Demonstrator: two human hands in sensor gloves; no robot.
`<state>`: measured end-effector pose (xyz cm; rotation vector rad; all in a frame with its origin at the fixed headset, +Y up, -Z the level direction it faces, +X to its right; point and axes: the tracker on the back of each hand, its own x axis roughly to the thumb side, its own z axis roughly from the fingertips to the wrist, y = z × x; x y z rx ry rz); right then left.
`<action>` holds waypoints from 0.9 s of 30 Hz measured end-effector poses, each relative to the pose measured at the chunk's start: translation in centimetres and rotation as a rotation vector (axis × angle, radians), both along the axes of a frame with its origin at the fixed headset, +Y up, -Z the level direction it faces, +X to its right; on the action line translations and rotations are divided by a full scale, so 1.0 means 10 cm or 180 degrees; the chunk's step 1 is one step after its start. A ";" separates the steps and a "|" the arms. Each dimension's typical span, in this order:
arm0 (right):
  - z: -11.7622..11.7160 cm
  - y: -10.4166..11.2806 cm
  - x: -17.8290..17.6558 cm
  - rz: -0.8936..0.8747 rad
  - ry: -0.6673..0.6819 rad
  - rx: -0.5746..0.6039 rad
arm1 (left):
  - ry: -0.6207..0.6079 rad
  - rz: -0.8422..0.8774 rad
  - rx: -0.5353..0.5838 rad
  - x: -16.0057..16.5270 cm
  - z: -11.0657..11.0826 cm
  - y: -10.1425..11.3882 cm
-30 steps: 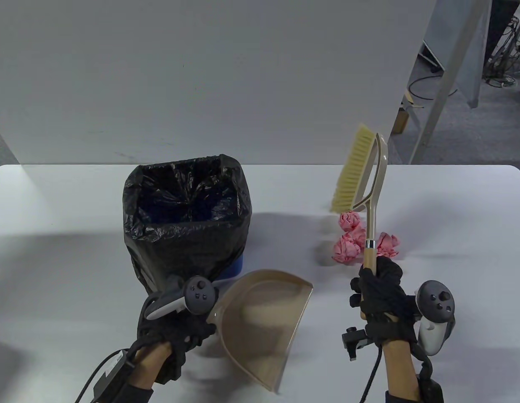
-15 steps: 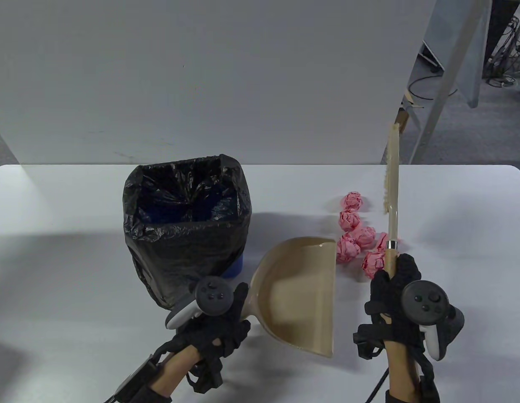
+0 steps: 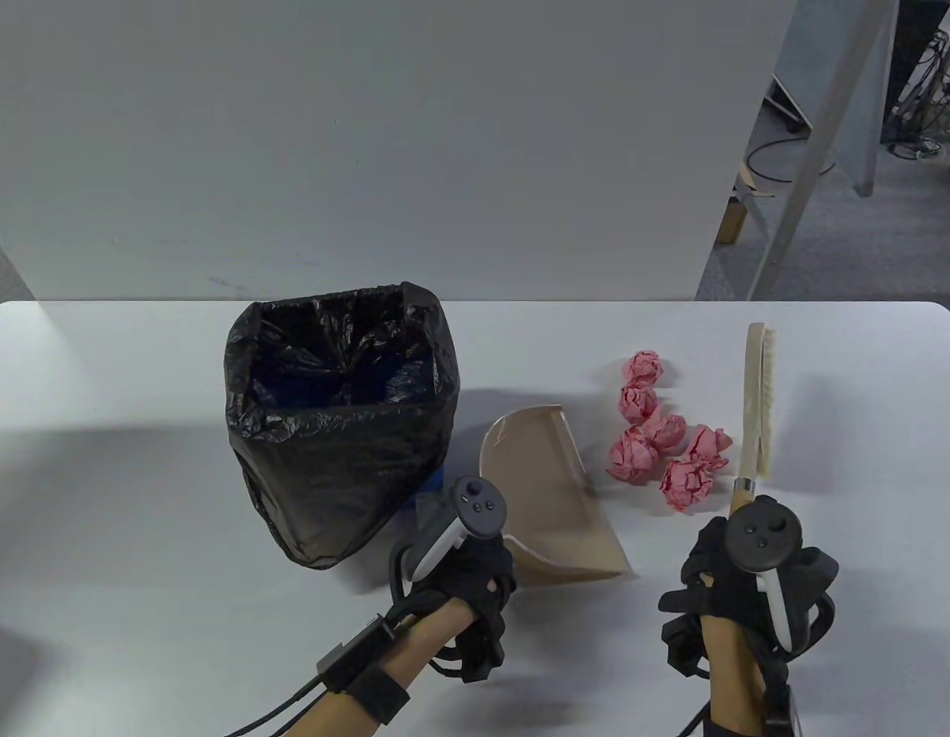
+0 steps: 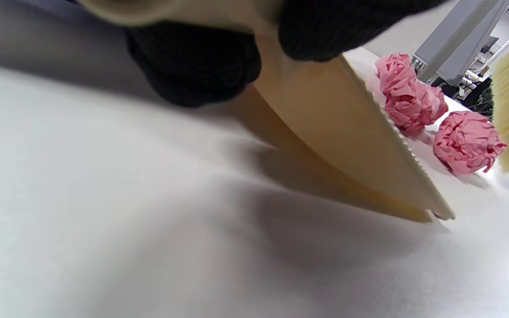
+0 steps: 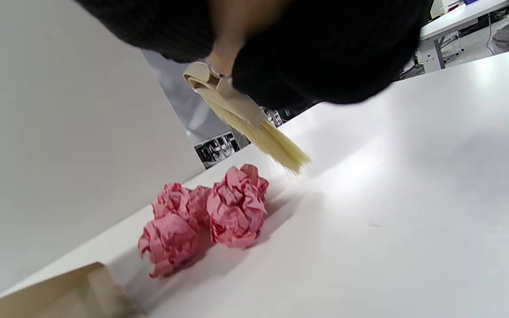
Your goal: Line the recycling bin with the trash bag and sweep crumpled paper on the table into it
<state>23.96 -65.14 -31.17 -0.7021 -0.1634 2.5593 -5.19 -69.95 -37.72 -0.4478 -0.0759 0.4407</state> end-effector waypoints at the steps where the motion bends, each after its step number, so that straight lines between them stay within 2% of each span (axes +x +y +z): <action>1: 0.00 0.00 -0.02 0.0006 0.0030 -0.0043 | 0.0001 0.0009 -0.0036 0.01 -0.02 0.00; 5: 0.02 0.01 -0.14 -0.0005 0.0206 -0.0253 | 0.0001 -0.0039 0.0069 0.08 -0.06 0.02; 9: 0.04 0.04 -0.28 0.0149 0.0342 -0.0377 | 0.0000 0.0066 0.0021 0.12 -0.05 -0.10; 12: 0.07 0.05 -0.40 0.0177 0.0492 -0.0428 | -0.0012 0.0027 0.0069 0.13 -0.05 -0.08; 19: 0.13 0.04 -0.62 0.0145 0.0794 -0.0494 | 0.0002 0.0018 0.0065 0.14 -0.04 -0.11; 27: 0.17 0.06 -0.71 -0.0212 0.1123 -0.0401 | 0.0011 0.0051 0.0040 0.13 -0.05 -0.11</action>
